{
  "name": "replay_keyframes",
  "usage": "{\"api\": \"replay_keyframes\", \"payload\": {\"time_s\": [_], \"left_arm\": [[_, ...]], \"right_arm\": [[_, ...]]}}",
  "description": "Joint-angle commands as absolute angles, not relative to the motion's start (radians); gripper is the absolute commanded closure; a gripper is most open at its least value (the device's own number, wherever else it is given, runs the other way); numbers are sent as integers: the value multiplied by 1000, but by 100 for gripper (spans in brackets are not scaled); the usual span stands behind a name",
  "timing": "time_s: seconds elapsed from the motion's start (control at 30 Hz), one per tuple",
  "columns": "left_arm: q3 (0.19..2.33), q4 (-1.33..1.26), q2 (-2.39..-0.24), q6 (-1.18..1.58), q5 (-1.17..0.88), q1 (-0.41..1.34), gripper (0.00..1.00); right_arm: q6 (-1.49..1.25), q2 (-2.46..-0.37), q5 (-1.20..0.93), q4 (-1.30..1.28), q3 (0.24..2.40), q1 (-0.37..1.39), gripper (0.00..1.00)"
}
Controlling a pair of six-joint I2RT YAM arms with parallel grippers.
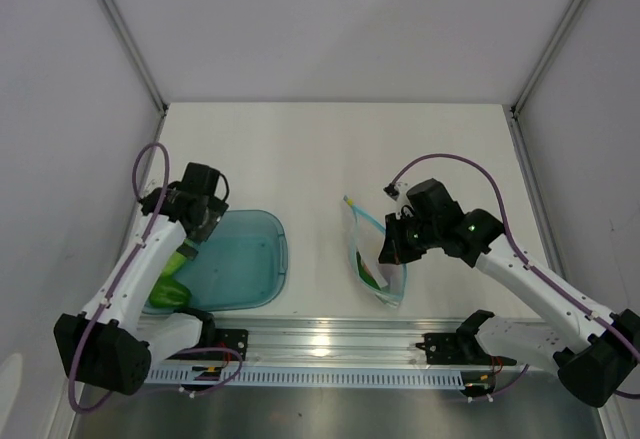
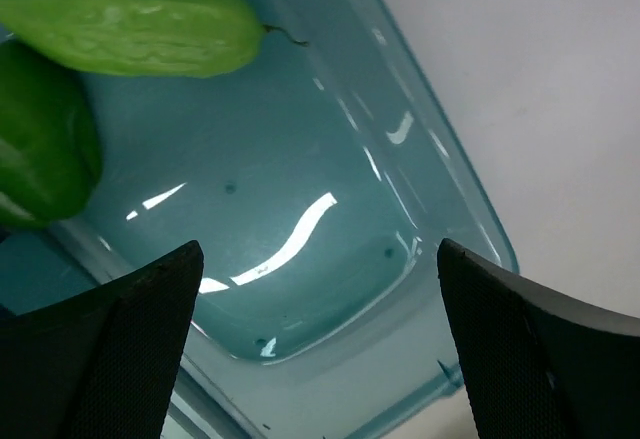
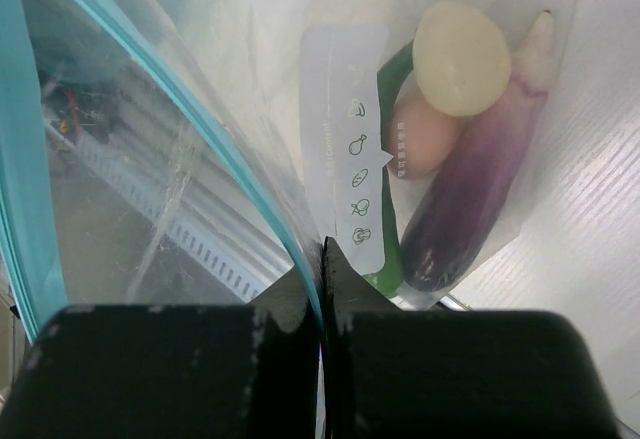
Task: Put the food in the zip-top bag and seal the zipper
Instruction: Pick up the fake vegetable from the bin.
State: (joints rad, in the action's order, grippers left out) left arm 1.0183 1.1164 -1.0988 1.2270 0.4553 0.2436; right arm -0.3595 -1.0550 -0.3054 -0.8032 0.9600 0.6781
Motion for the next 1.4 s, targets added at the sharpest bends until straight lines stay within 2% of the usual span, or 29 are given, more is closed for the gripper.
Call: {"api": "replay_keyframes", "payload": {"time_s": [0.0,0.13,0.3,0.5,0.67,0.9,1.37], "left_arm": [[950,1256,-1103,1399,495,149,0],[858,1296,-1104,1480,497,42,0],[827,1409,-1095,1596,555,15,0],[773,1424,-1051,1623,590,-40,0],[772,1448,-1095,1611,630,-97,1],[729,1382,-1114,1560,643,-170,1],[664,1316,-1135,1588,638,-195,0]], "right_arm": [[-327,-1055,-321,-827,1005,673,100],[-328,-1055,-331,-815,996,673,100],[-331,-1068,-351,-792,983,673,100],[-313,-1075,-356,-792,982,673,100],[-302,-1077,-359,-790,977,673,100],[-302,-1077,-376,-785,976,673,100],[-310,-1063,-371,-784,963,673,100]]}}
